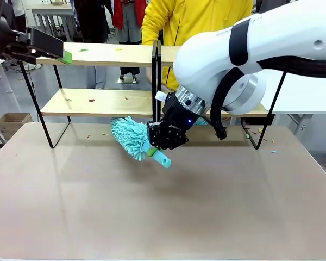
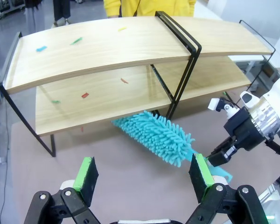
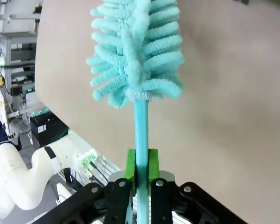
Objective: Clean the shelves.
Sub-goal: Clean another randomly selected level of the Shelf with the Duster.
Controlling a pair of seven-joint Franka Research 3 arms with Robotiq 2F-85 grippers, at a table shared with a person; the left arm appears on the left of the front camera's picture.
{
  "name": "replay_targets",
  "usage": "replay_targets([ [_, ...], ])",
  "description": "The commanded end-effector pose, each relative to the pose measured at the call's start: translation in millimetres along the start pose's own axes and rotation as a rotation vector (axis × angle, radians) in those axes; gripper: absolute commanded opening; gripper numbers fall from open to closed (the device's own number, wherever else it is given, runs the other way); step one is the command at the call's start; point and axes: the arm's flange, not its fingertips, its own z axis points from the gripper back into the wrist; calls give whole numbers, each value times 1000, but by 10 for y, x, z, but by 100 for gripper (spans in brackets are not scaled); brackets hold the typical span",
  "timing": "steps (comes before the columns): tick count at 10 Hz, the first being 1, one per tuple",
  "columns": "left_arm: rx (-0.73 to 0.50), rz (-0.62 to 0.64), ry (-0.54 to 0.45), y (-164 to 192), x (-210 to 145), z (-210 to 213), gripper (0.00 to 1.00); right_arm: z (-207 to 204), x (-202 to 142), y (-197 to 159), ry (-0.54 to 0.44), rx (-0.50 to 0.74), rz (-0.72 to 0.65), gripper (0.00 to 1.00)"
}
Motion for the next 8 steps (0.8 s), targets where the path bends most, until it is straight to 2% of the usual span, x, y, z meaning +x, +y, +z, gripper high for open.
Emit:
replay_targets([
  [1, 3, 0, -3, 3, -3, 12, 100, -104, 14, -94, -53, -26, -40, 12],
  [5, 3, 0, -3, 3, -3, 12, 100, -374, 318, -157, -86, -67, -69, 12],
  [8, 3, 0, -3, 3, -3, 12, 100, -655, 525, -83, -50, -70, -57, 12],
])
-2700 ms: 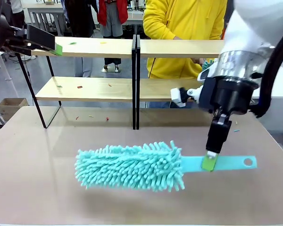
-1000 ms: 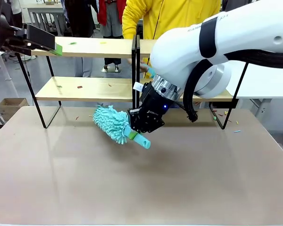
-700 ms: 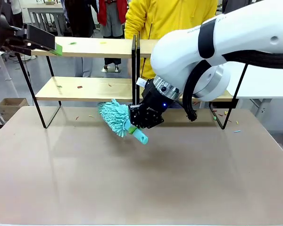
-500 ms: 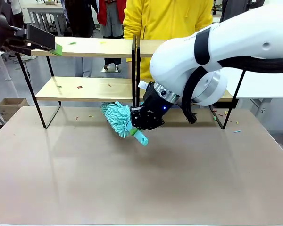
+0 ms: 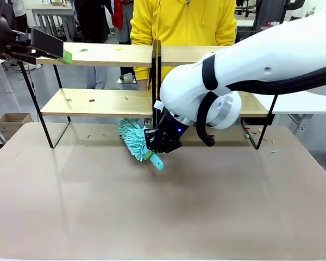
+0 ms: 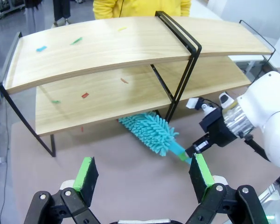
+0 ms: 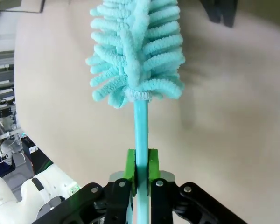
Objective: Clean the shelves.
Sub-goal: Clean another randomly selected level of the Shelf with the Duster.
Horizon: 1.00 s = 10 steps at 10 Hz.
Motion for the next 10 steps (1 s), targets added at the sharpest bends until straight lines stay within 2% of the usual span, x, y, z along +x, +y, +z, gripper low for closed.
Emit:
replay_targets([
  [1, 3, 0, -3, 3, -3, 13, 100, -150, 153, 244, 3, 19, 7, 12],
  [5, 3, 0, -3, 3, -3, 13, 100, -468, 392, 746, 98, 23, 122, 12],
  [7, 3, 0, -3, 3, -3, 13, 100, -542, 409, 850, 207, 68, 178, 12],
  [9, 3, 0, -3, 3, -3, 13, 100, -431, 353, 785, 325, 157, 256, 12],
  [10, 3, 0, -3, 3, -3, 13, 100, -358, 299, 721, 450, 219, 323, 12],
])
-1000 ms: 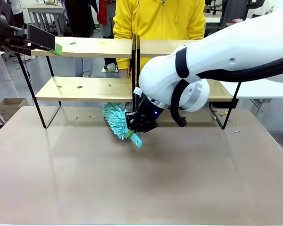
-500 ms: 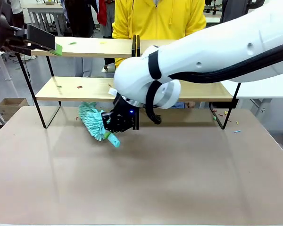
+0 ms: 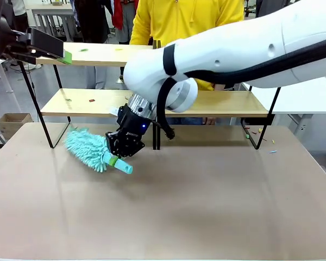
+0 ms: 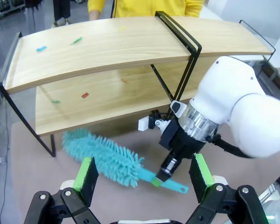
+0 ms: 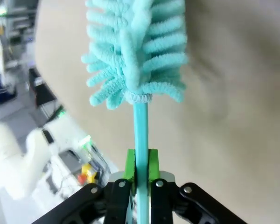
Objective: Clean the shelves.
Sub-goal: Clean another randomly selected level of the Shelf with the Duster.
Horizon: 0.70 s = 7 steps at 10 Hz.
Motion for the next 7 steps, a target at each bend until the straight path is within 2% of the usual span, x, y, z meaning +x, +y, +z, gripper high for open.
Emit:
replay_targets([
  [1, 3, 0, -3, 4, -3, 13, 100, 187, -217, -142, 299, 123, 132, 12],
  [2, 3, 0, -3, 4, -3, 13, 100, 253, -341, -180, 415, 147, 206, 12],
  [3, 3, 0, -3, 4, -3, 13, 100, 349, -475, -205, 452, 205, 289, 12],
  [5, 3, 0, -3, 4, -3, 13, 100, 561, -683, -314, 394, 327, 349, 12],
  [6, 3, 0, -3, 4, -3, 13, 100, 638, -787, -351, 376, 351, 364, 12],
  [7, 3, 0, -3, 4, -3, 13, 100, 816, -1083, -429, 328, 386, 406, 12],
])
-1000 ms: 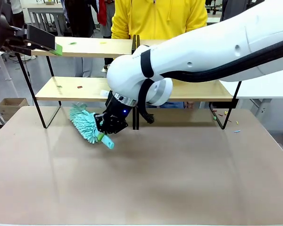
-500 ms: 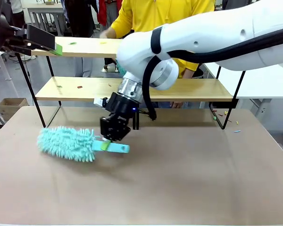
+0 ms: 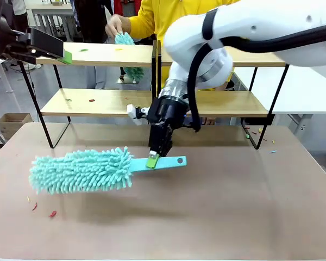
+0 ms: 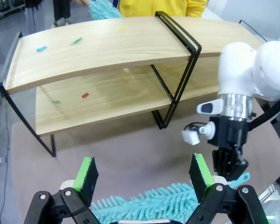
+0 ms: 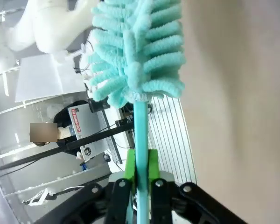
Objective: Clean the shelves.
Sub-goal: Clean another randomly selected level of the Shelf with the Duster.
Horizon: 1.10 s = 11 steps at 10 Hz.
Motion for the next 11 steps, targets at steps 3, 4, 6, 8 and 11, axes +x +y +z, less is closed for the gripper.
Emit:
replay_targets([
  [3, 3, -1, -3, 3, -4, 11, 100, -58, -1503, 176, -90, -29, -47, 12],
  [4, 3, -1, -3, 3, -4, 11, 100, -122, -1837, 153, -124, -6, -180, 12],
  [6, 3, -1, -3, 3, -4, 11, 100, -233, -2520, 195, -233, 27, -200, 12],
  [8, 3, -1, -3, 3, -4, 11, 100, -396, -2823, 387, -449, -24, -242, 12],
  [11, 3, -1, -3, 3, -4, 11, 100, -305, -2398, 43, -218, -24, -199, 12],
])
